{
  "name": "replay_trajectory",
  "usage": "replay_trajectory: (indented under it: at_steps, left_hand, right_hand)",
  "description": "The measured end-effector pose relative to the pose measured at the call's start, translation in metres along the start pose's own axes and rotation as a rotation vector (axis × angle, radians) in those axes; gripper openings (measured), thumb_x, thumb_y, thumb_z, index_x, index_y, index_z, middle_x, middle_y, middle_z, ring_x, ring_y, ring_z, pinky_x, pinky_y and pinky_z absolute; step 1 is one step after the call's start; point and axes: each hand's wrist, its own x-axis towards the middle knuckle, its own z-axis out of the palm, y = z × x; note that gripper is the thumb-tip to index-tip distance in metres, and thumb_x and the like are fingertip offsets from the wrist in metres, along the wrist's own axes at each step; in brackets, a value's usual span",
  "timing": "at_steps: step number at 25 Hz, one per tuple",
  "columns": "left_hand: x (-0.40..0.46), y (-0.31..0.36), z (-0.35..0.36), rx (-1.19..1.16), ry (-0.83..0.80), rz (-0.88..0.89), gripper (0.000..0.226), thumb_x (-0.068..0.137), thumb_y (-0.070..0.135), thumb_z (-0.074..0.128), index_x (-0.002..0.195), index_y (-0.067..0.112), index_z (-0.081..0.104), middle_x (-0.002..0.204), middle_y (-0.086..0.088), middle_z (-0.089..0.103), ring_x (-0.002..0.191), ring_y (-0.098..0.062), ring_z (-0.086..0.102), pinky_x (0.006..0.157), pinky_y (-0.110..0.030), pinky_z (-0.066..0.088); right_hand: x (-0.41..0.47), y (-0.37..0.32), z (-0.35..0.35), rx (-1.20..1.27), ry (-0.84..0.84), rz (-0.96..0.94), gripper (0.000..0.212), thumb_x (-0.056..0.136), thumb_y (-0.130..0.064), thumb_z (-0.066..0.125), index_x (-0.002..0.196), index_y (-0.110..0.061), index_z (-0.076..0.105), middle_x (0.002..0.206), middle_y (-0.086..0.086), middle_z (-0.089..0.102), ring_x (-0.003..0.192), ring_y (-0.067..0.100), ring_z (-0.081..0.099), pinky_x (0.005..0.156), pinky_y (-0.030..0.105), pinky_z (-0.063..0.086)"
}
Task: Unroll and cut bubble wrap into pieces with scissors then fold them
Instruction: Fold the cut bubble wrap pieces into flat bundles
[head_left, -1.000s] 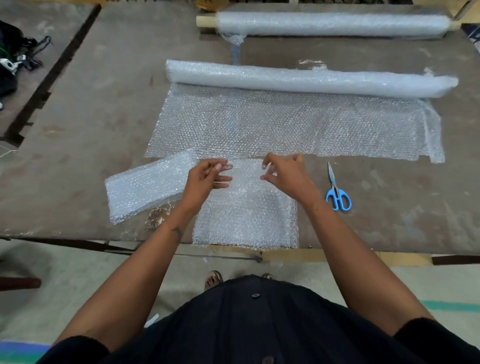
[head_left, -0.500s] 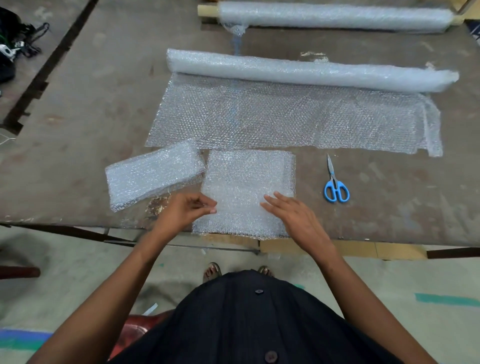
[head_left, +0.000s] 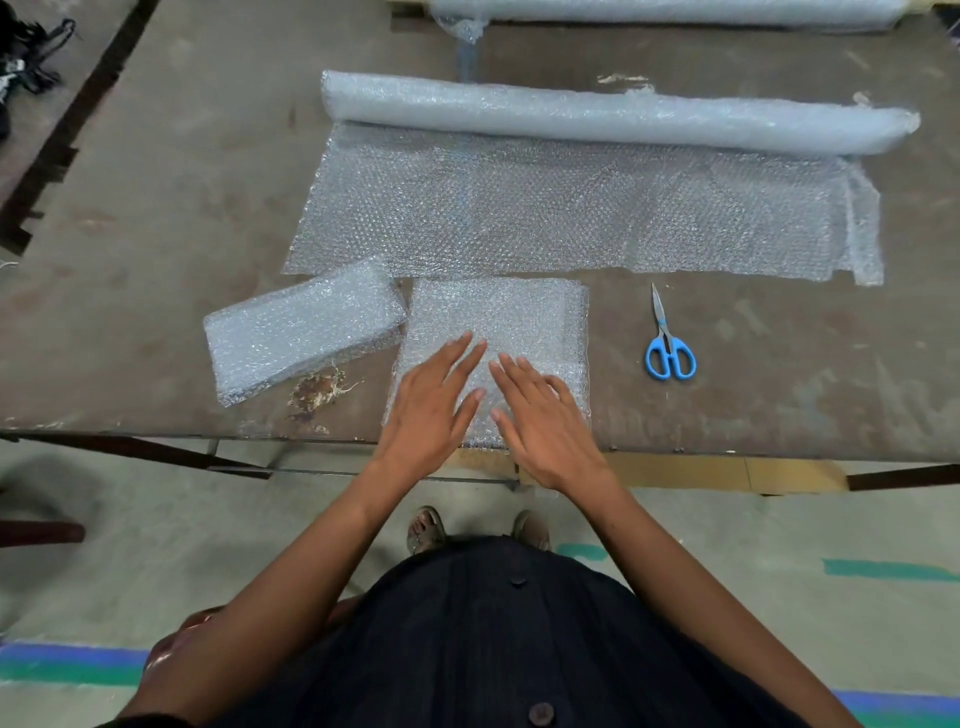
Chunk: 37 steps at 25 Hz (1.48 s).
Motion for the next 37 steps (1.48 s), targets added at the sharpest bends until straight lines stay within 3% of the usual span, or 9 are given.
replay_trajectory:
  at_steps: [7,9,12,17,20,23,26,33,37]
  left_hand:
    - [0.012,-0.052,0.029,0.305,-0.322,-0.122,0.076,0.109,0.068,0.005,0.168,0.025,-0.014,0.176,0.004,-0.019,0.162,-0.015,-0.017,0.132,-0.05,-0.008]
    - [0.016,-0.058,0.019,0.284,-0.275,-0.134,0.076,0.111,0.065,0.014,0.17,0.02,0.001,0.178,-0.003,0.005,0.164,-0.022,0.004,0.131,-0.051,0.003]
    - [0.031,-0.058,0.008,0.209,-0.19,-0.18,0.068,0.104,0.062,0.051,0.158,0.023,0.041,0.137,-0.005,0.044,0.131,-0.024,0.043,0.11,-0.048,0.03]
    - [0.058,-0.069,-0.009,-0.256,-0.224,-0.277,0.039,0.083,0.058,0.083,0.105,0.028,0.071,0.108,0.003,0.065,0.103,-0.018,0.061,0.095,-0.04,0.05]
    - [0.052,-0.071,-0.02,-0.686,-0.271,-0.433,0.038,0.081,0.048,0.089,0.105,0.024,0.072,0.109,0.003,0.076,0.104,-0.016,0.072,0.091,-0.035,0.055]
    - [0.044,-0.073,-0.024,-1.145,-0.128,-0.646,0.053,0.076,0.037,0.093,0.121,0.019,0.071,0.12,-0.006,0.078,0.117,-0.025,0.072,0.099,-0.041,0.058]
    - [0.043,-0.071,-0.027,-1.385,0.067,-0.756,0.039,0.083,0.023,0.085,0.117,0.008,0.073,0.118,-0.007,0.079,0.121,-0.023,0.069,0.102,-0.037,0.053]
    - [0.028,-0.102,-0.048,-1.008,0.347,-0.812,0.021,0.1,0.037,0.073,0.106,0.017,0.076,0.096,0.003,0.077,0.071,-0.001,0.063,0.063,-0.02,0.05]
    - [0.013,-0.146,-0.07,-0.78,0.537,-0.867,0.03,0.098,0.043,0.075,0.11,0.014,0.075,0.097,0.005,0.074,0.068,0.004,0.064,0.065,-0.019,0.05]
  right_hand:
    - [-0.007,0.04,0.023,-0.005,-0.039,0.128,0.071,0.113,-0.06,0.018,0.17,-0.028,-0.01,0.178,-0.005,-0.017,0.163,0.014,-0.016,0.133,0.046,-0.001]
    - [-0.013,0.052,0.016,0.048,-0.014,0.206,0.068,0.114,-0.059,0.018,0.171,-0.03,-0.006,0.179,-0.003,-0.009,0.165,0.015,-0.009,0.132,0.048,0.001]
    - [0.0,0.06,0.005,0.008,0.126,0.315,0.056,0.113,-0.043,0.039,0.165,-0.023,0.03,0.16,0.006,0.043,0.151,0.023,0.036,0.119,0.057,0.026]
    - [0.025,0.08,-0.021,0.12,0.045,0.347,0.028,0.098,-0.049,0.069,0.12,-0.031,0.067,0.114,-0.004,0.064,0.117,0.019,0.055,0.103,0.048,0.028]
    - [0.024,0.094,-0.033,0.438,-0.007,0.354,0.023,0.089,-0.047,0.08,0.098,-0.031,0.066,0.094,-0.005,0.065,0.094,0.013,0.06,0.092,0.047,0.045]
    - [0.021,0.089,-0.057,1.003,-0.08,0.376,0.029,0.091,-0.034,0.085,0.107,-0.014,0.071,0.101,0.014,0.076,0.089,0.015,0.068,0.084,0.038,0.055]
    - [0.031,0.073,-0.071,1.303,0.025,0.476,0.027,0.095,-0.025,0.08,0.117,-0.012,0.07,0.106,0.005,0.08,0.088,0.013,0.071,0.079,0.032,0.057]
    - [0.113,0.023,-0.039,1.208,0.18,0.658,0.023,0.103,-0.022,0.07,0.124,-0.016,0.064,0.112,0.011,0.074,0.058,0.013,0.061,0.05,0.023,0.048]
    - [0.173,-0.023,-0.02,0.952,0.245,0.54,0.033,0.1,-0.037,0.074,0.127,-0.023,0.061,0.111,0.006,0.072,0.082,0.023,0.07,0.064,0.034,0.058]
